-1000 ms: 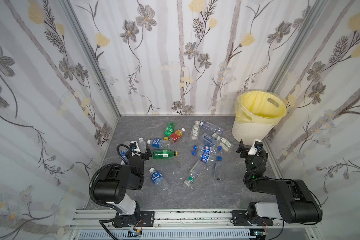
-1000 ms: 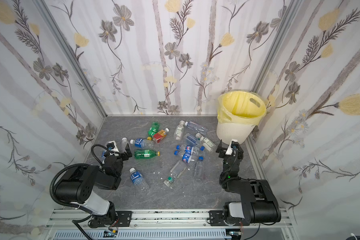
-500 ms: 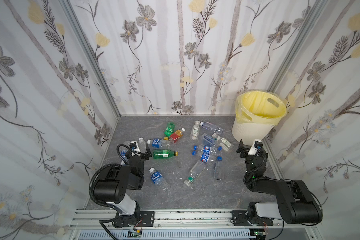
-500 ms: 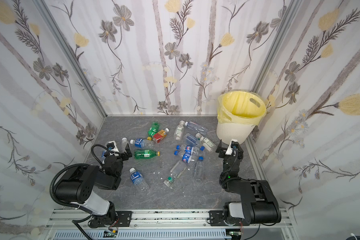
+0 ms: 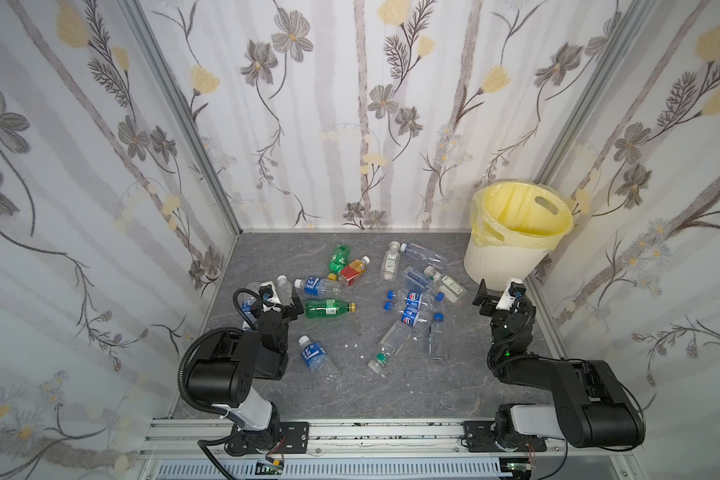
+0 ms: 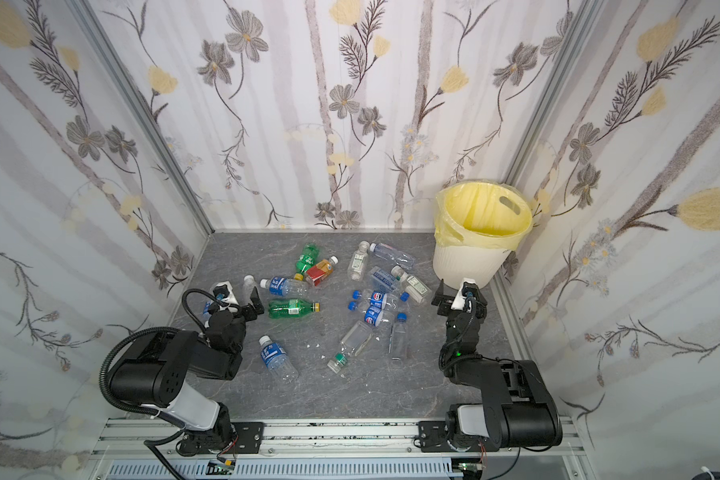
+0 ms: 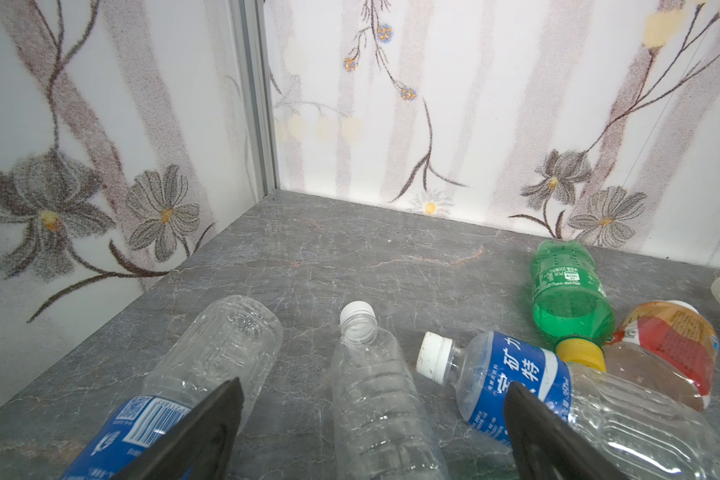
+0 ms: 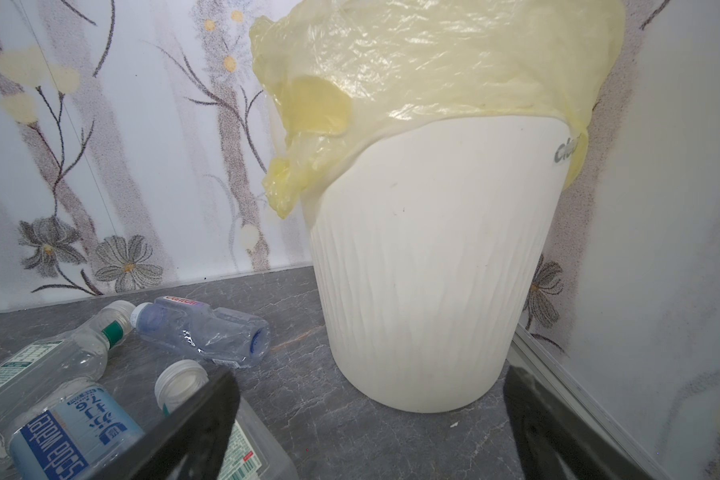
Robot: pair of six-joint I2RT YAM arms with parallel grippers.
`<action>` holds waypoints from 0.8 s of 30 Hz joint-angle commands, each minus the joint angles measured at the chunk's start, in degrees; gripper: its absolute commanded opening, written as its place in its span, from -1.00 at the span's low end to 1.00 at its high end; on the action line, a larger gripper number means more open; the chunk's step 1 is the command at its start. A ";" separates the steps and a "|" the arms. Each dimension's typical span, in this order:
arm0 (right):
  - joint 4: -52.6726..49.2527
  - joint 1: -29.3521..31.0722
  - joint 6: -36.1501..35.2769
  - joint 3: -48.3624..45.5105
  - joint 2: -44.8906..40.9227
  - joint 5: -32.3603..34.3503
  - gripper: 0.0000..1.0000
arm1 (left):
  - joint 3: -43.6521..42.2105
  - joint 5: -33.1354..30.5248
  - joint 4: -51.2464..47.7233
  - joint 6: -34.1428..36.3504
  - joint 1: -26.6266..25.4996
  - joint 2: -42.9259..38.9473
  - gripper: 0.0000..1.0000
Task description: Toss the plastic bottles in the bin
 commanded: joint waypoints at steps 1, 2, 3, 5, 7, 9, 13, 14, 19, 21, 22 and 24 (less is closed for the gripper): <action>1.13 0.27 0.56 -0.67 -2.42 2.31 0.99 | 0.24 -2.52 2.00 -1.21 0.16 -0.05 1.00; -2.42 0.27 1.17 -0.13 -5.03 3.97 0.99 | -0.20 -4.24 2.10 -0.96 -0.30 -1.31 1.00; -6.02 0.33 1.53 0.85 -7.30 5.34 0.99 | -0.52 -3.81 1.50 -0.60 -0.71 -2.85 1.00; -13.42 0.44 1.67 2.99 -11.96 6.21 0.99 | -0.78 -4.41 -0.55 1.02 -1.76 -6.34 1.00; -21.23 0.69 2.79 5.45 -16.33 7.35 0.99 | -1.49 -7.11 -1.45 2.34 -3.44 -9.38 1.00; -27.62 0.71 4.33 7.49 -19.43 9.58 0.99 | -1.82 -10.36 -2.08 3.01 -4.60 -11.99 1.00; -39.15 0.71 8.96 10.90 -23.50 12.53 0.99 | 2.50 -11.93 -13.22 2.38 -5.80 -18.63 1.00; -42.57 0.62 11.19 11.97 -24.42 13.56 0.99 | 4.32 -12.63 -17.40 1.97 -6.07 -20.38 1.00; -56.71 -0.32 19.95 16.27 -26.70 8.24 0.99 | 11.10 -11.63 -34.71 -4.28 -7.92 -27.81 1.00; -60.18 -0.26 21.89 17.62 -27.43 5.43 0.99 | 15.27 -10.39 -44.02 -7.78 -9.04 -29.42 1.00; -62.04 -0.26 22.72 18.30 -27.74 4.42 0.99 | 18.14 -9.54 -49.74 -10.94 -9.41 -29.57 1.00; -66.08 -0.14 24.69 19.56 -28.36 4.40 0.99 | 23.92 -7.05 -60.66 -14.99 -10.90 -28.88 1.00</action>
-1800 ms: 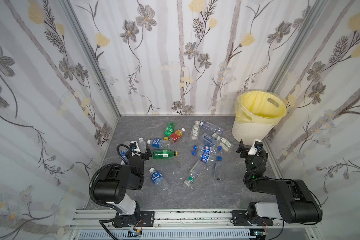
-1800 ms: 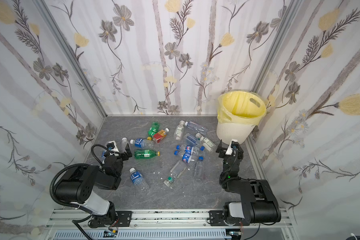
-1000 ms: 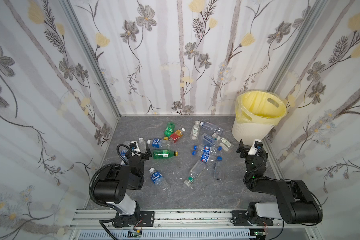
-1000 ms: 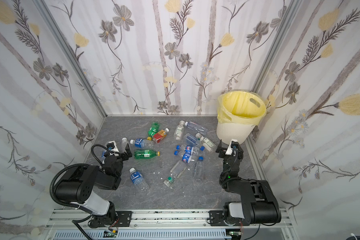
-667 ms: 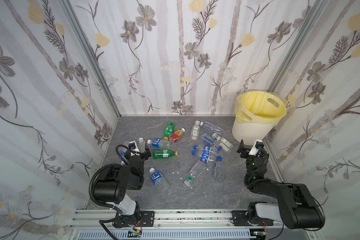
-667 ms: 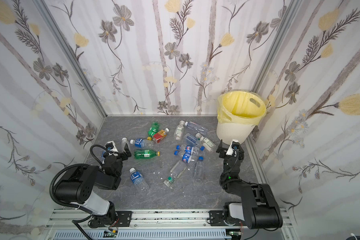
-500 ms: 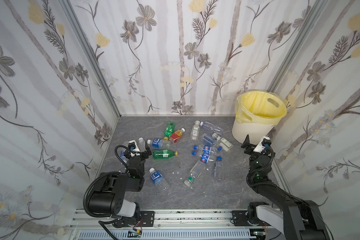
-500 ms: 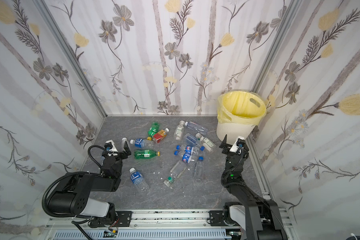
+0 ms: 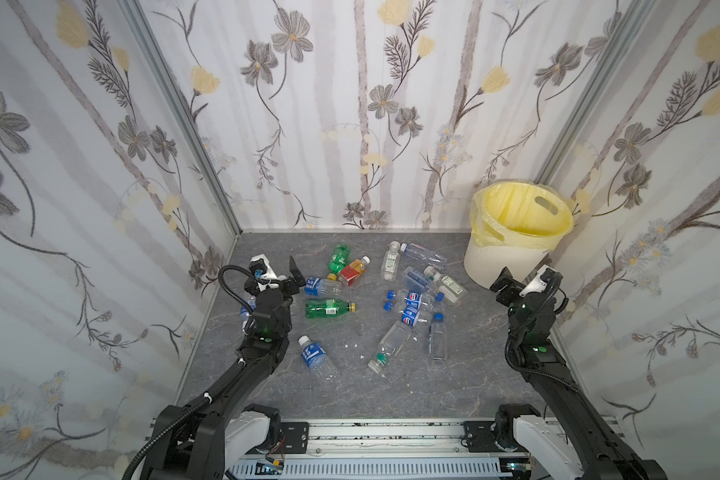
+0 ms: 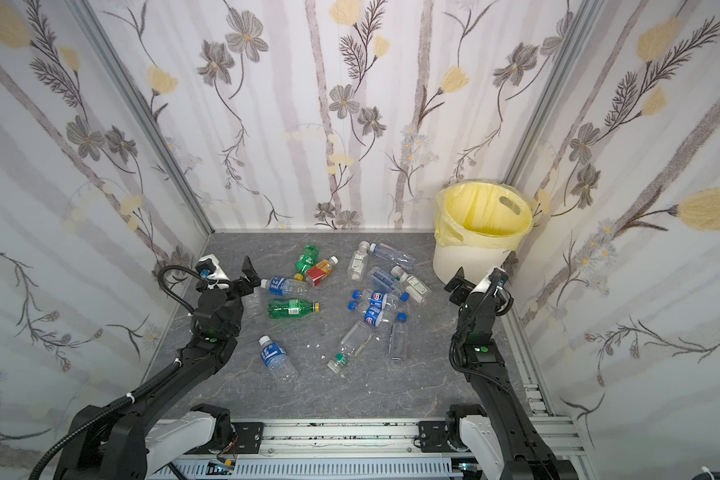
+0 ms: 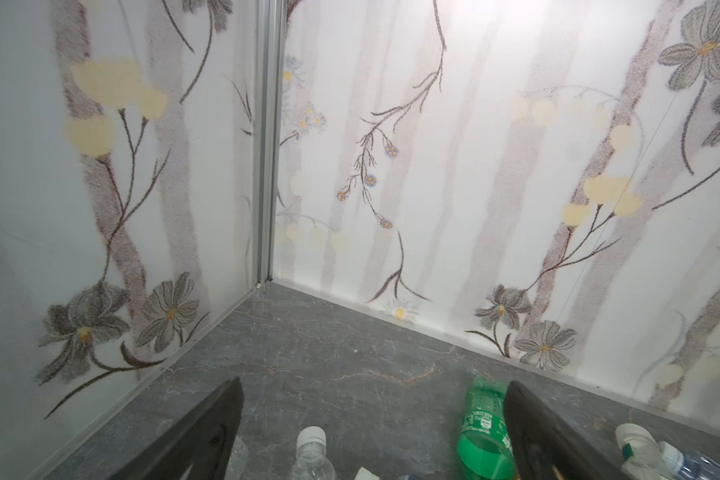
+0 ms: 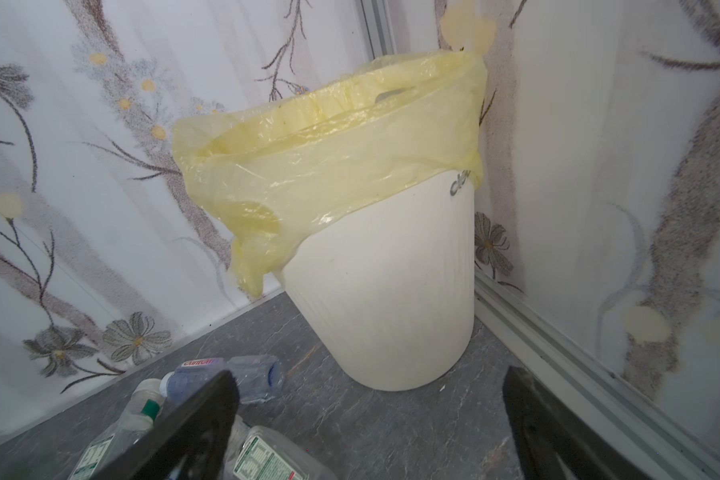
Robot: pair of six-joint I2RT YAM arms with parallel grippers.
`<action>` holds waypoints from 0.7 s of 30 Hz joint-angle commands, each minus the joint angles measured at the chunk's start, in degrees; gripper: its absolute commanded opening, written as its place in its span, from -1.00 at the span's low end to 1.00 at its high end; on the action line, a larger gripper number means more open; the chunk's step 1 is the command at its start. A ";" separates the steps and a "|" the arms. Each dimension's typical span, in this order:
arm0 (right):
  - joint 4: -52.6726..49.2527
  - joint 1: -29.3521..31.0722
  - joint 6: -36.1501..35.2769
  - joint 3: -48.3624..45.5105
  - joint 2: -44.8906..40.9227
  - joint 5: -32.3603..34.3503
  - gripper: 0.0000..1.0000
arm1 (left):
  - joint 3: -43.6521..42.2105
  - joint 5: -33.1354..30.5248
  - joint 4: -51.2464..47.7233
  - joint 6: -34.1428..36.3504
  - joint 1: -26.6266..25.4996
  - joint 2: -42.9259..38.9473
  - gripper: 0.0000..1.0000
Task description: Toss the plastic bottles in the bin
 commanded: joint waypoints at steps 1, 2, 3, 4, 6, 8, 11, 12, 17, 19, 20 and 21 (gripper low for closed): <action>-10.60 0.20 6.30 2.27 -0.81 -2.30 0.99 | 7.68 4.20 -23.22 -9.77 -2.47 0.80 1.00; -12.74 0.40 6.72 3.30 -0.82 -2.61 0.99 | 9.88 5.53 -25.83 -10.62 -4.21 1.34 1.00; -14.74 0.81 6.97 4.33 -0.82 -2.91 0.99 | 11.19 5.80 -27.26 -11.22 -6.01 1.54 1.00; -16.74 1.58 7.04 5.73 -0.67 -3.36 0.99 | 12.58 5.90 -28.19 -11.81 -8.19 1.76 1.00; -20.31 4.03 5.82 8.56 -0.24 -2.92 0.99 | 15.99 7.64 -29.86 -12.88 -11.20 3.14 1.00; -24.61 6.86 4.29 12.43 0.80 -0.71 0.99 | 21.97 9.09 -33.80 -13.58 -13.61 6.48 1.00; -32.17 8.42 3.70 20.77 5.18 -1.37 0.99 | 31.32 12.39 -38.50 -13.68 -14.98 12.91 1.00; -35.02 8.86 3.12 23.94 7.31 -1.64 0.99 | 33.65 13.79 -39.06 -13.45 -15.11 14.68 1.00; -50.22 10.90 -0.70 45.91 18.24 0.91 0.99 | 44.41 17.61 -42.41 -12.32 -16.10 21.84 1.00; -54.36 10.77 -2.23 53.73 22.12 1.86 0.99 | 45.70 14.07 -42.44 -11.75 -17.00 22.67 1.00; -56.51 10.70 -2.92 58.19 24.43 2.78 0.99 | 46.18 12.67 -42.38 -12.39 -17.17 23.12 1.00; -57.67 10.66 -3.49 61.29 26.44 3.33 0.99 | 46.56 12.28 -42.28 -13.10 -17.20 23.53 1.00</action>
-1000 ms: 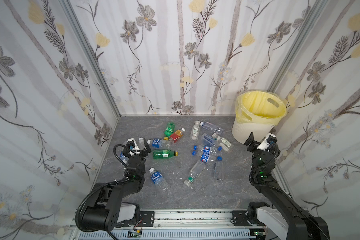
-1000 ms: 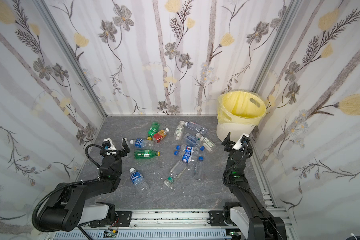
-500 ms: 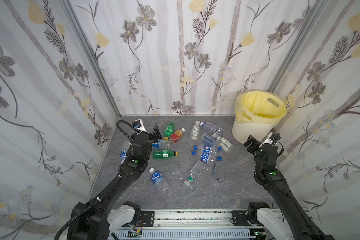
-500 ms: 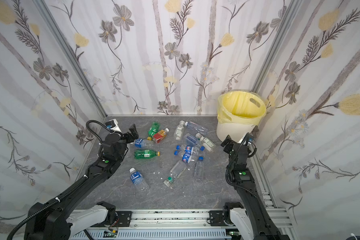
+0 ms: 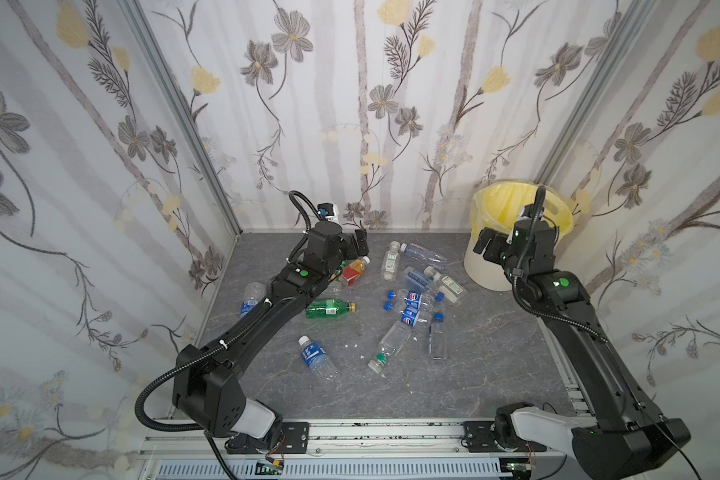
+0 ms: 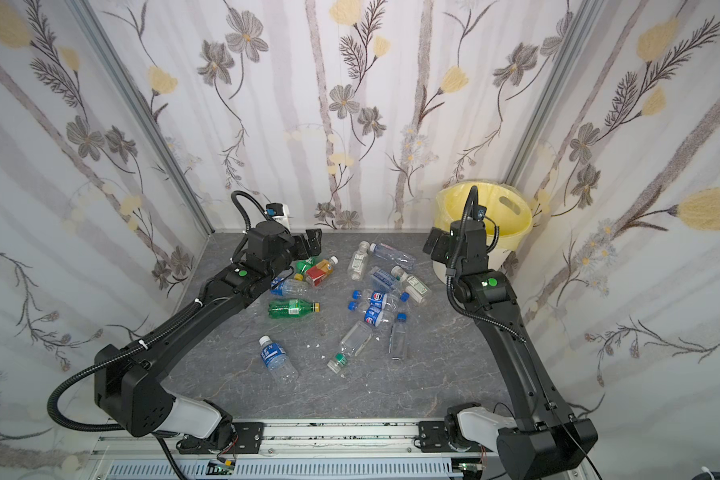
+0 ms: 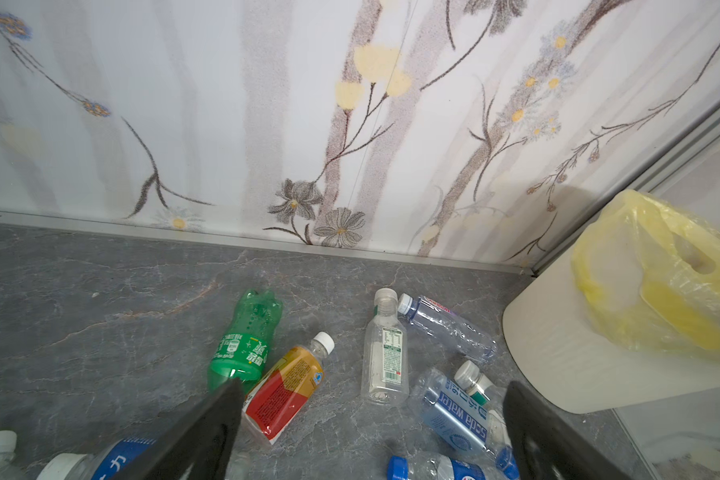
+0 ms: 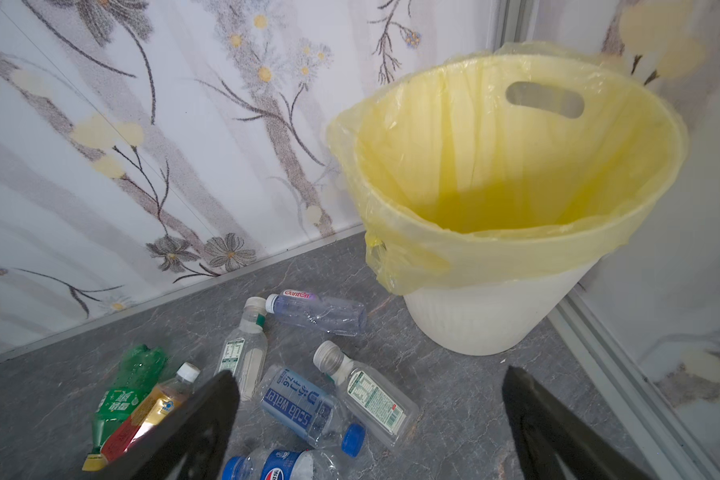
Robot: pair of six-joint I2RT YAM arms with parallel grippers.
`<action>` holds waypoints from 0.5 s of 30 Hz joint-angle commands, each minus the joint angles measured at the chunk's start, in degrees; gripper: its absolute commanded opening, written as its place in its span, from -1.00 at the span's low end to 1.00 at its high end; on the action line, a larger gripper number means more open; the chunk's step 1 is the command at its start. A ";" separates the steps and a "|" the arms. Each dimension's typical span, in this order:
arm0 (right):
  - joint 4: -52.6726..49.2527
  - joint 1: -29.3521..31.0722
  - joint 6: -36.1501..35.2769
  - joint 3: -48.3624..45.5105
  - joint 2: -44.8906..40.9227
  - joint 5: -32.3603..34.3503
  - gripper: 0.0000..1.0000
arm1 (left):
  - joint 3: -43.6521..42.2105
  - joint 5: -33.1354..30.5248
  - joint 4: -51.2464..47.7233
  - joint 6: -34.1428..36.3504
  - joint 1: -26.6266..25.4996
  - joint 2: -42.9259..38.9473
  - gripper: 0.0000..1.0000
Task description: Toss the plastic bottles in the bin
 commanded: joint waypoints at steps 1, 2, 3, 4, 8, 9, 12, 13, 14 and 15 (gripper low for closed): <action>-10.01 -0.50 -3.75 9.73 6.01 3.03 0.99 | 2.26 -2.46 -1.53 -0.60 -0.33 1.75 1.00; -11.16 -0.95 -4.17 12.68 8.17 2.52 0.99 | 3.06 -2.72 -1.53 0.04 -0.50 2.71 1.00; -12.58 -1.59 -4.37 16.23 10.81 1.84 0.99 | 3.77 -3.13 -1.45 0.62 -0.65 3.39 1.00; -14.28 -2.32 -4.51 20.24 14.19 0.70 0.99 | 4.54 -3.74 -1.29 1.03 -0.74 4.14 1.00; -17.40 -3.83 -5.29 33.29 24.20 -2.15 0.99 | 8.56 -5.90 -1.00 1.11 -1.01 7.76 1.00; -17.58 -3.85 -5.79 35.89 25.86 -2.14 0.99 | 9.52 -6.05 -1.00 1.15 -1.13 8.74 1.00; -19.60 -5.00 -6.73 44.83 31.86 -4.81 0.97 | 14.12 -6.37 -1.11 2.34 -2.52 12.03 1.00; -20.06 -5.81 -6.62 46.52 33.12 -5.35 0.96 | 15.52 -7.09 -1.09 3.06 -3.06 12.92 1.00; -20.00 -7.06 -5.65 47.18 33.96 -6.15 0.94 | 17.06 -8.10 -1.09 4.05 -3.79 14.21 1.00; -19.72 -8.43 -4.45 47.32 34.42 -7.61 0.91 | 18.79 -9.25 -1.07 4.96 -4.49 15.53 1.00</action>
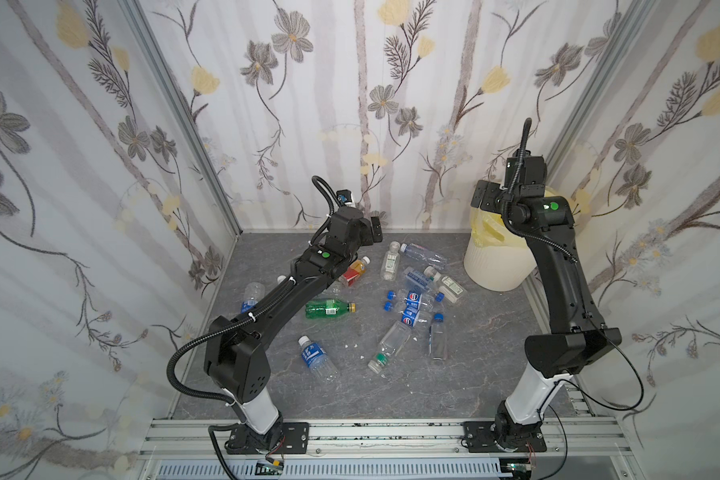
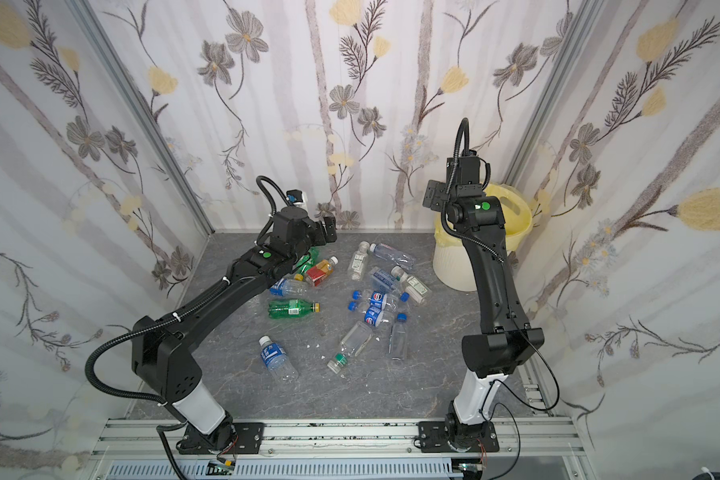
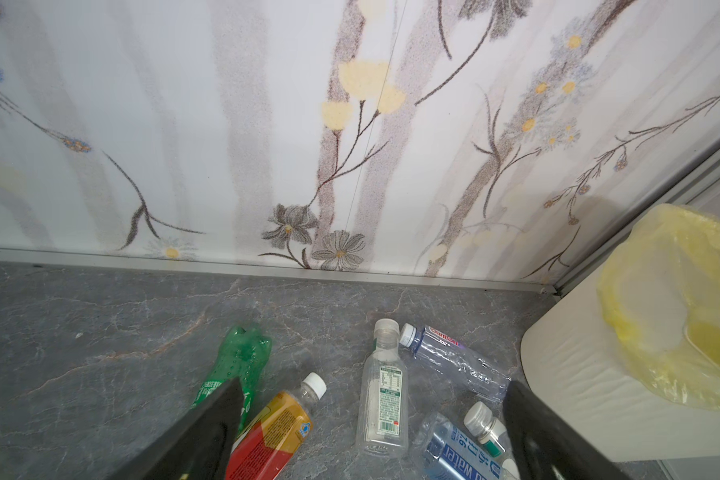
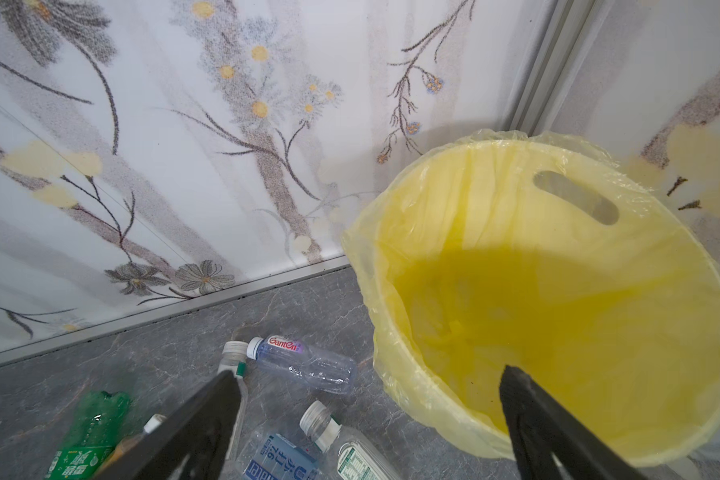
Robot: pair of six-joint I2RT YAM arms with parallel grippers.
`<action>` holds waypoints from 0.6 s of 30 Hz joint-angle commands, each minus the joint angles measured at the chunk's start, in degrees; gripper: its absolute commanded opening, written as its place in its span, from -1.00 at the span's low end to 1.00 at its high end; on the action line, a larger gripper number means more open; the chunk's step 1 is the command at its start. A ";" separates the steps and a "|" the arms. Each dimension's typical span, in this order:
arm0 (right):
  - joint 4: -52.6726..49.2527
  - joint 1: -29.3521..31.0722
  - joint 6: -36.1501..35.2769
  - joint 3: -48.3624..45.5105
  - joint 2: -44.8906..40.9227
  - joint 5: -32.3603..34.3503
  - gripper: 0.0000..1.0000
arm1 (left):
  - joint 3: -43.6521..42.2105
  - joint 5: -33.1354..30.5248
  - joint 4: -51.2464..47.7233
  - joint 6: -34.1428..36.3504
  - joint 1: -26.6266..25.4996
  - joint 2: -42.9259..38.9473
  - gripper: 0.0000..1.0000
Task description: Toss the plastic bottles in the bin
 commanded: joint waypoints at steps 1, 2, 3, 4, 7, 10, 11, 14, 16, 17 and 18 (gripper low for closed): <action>-1.80 -3.27 1.95 1.77 2.14 -4.30 0.88 | 4.51 -3.81 0.70 3.35 -1.92 3.16 1.00; -1.22 -4.43 2.46 1.78 2.47 -5.45 0.86 | 5.96 -4.09 0.61 3.14 -2.45 4.33 1.00; -0.62 -5.20 2.36 1.77 2.91 -6.22 0.83 | 7.21 -3.93 0.61 2.19 -2.75 5.33 1.00; -0.16 -5.60 1.87 1.84 3.42 -6.96 0.82 | 8.15 -3.28 0.70 1.06 -3.07 6.08 1.00; 0.06 -6.50 1.26 2.74 5.86 -10.18 0.77 | 10.31 0.01 0.70 -2.51 -3.18 8.50 1.00; -0.50 -6.52 1.09 2.74 7.97 -11.39 0.68 | 11.24 0.24 0.63 -4.26 -3.55 9.90 1.00; -0.71 -6.39 0.92 2.74 8.62 -11.37 0.66 | 11.37 0.48 0.61 -4.21 -3.80 10.18 1.00; -1.00 -6.26 0.02 2.79 10.17 -9.01 0.58 | 10.90 0.74 0.61 -4.43 -4.10 10.24 1.00; -1.00 -6.18 -0.62 3.09 10.84 -7.99 0.50 | 10.16 0.59 0.61 -4.91 -4.09 9.92 1.00; -0.94 -6.23 -0.91 3.09 11.09 -7.75 0.44 | 9.80 0.51 0.61 -4.89 -4.09 9.80 1.00; -0.87 -6.26 -1.18 3.09 11.34 -7.67 0.40 | 9.40 0.53 0.61 -4.88 -4.09 9.76 1.00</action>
